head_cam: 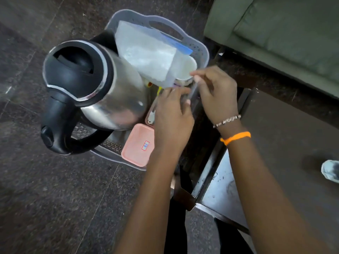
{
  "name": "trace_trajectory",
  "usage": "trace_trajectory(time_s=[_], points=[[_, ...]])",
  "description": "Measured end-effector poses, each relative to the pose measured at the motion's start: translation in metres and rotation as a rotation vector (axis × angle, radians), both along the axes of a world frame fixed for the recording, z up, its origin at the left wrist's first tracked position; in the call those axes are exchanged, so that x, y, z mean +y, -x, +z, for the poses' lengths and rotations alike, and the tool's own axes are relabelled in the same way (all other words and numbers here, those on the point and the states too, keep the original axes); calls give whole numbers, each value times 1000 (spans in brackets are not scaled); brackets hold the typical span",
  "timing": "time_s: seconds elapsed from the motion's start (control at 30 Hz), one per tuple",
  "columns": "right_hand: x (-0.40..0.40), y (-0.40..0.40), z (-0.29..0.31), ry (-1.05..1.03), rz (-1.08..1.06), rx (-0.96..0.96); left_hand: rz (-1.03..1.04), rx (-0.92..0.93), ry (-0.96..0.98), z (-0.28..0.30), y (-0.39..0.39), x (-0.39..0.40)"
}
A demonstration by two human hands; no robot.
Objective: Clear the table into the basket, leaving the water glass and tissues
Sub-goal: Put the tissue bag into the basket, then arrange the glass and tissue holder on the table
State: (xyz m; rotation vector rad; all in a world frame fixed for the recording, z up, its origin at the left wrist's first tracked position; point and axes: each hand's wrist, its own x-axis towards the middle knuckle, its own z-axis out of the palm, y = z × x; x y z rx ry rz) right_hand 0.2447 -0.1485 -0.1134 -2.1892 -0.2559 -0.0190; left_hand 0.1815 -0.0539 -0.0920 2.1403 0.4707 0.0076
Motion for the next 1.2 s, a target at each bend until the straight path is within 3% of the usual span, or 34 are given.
trace_trajectory(time_s=[0.2, 0.5, 0.7, 1.0, 1.2], points=[[-75, 87, -2, -179, -270, 253, -74, 63, 106, -8, 57, -59], [-234, 179, -18, -145, -533, 459, -289, 322, 178, -34, 137, -205], [-349, 215, -24, -179, -671, 492, -386, 355, 164, -45, 151, -312], [-481, 238, -62, -237, -992, 420, -356, 305, 172, -81, 123, -436], [-520, 210, -89, -283, -924, 406, -416, 265, 56, -102, 90, -473]])
